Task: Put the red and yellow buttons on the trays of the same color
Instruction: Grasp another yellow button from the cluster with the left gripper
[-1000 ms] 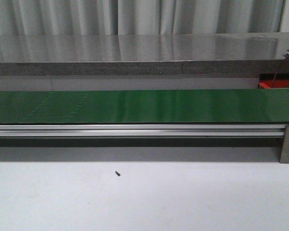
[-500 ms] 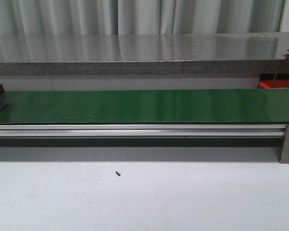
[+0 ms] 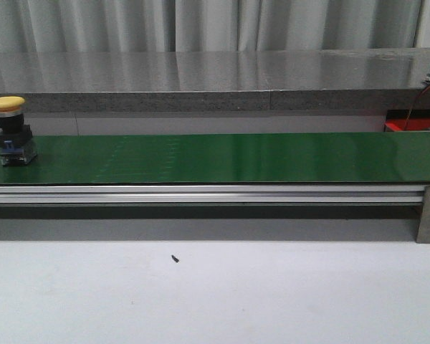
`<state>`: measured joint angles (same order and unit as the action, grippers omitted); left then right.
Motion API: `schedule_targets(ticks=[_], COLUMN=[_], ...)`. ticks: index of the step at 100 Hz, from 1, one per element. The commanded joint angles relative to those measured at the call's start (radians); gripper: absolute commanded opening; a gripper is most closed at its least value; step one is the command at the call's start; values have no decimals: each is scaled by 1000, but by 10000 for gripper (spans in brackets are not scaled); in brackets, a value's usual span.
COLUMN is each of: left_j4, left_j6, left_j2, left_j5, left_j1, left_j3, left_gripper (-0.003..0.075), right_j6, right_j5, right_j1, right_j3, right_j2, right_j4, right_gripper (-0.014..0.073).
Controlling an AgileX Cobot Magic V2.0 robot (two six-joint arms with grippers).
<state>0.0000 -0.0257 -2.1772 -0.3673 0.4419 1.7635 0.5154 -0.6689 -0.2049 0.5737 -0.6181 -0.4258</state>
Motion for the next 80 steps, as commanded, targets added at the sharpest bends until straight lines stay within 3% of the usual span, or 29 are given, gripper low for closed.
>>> schedule_targets(ticks=[1,80], left_j4=[0,0], left_j6=[12,12], left_j2=[33,-61], left_j5=[47,173], left_j1=[2,0], left_j3=[46,46], left_gripper=[650,638], right_j6=[6,6], right_j5=[51,52], right_j1=[1,1], right_j3=[24,24], right_j2=[2,2], right_j4=[-27,-27], right_gripper=[-96,-96])
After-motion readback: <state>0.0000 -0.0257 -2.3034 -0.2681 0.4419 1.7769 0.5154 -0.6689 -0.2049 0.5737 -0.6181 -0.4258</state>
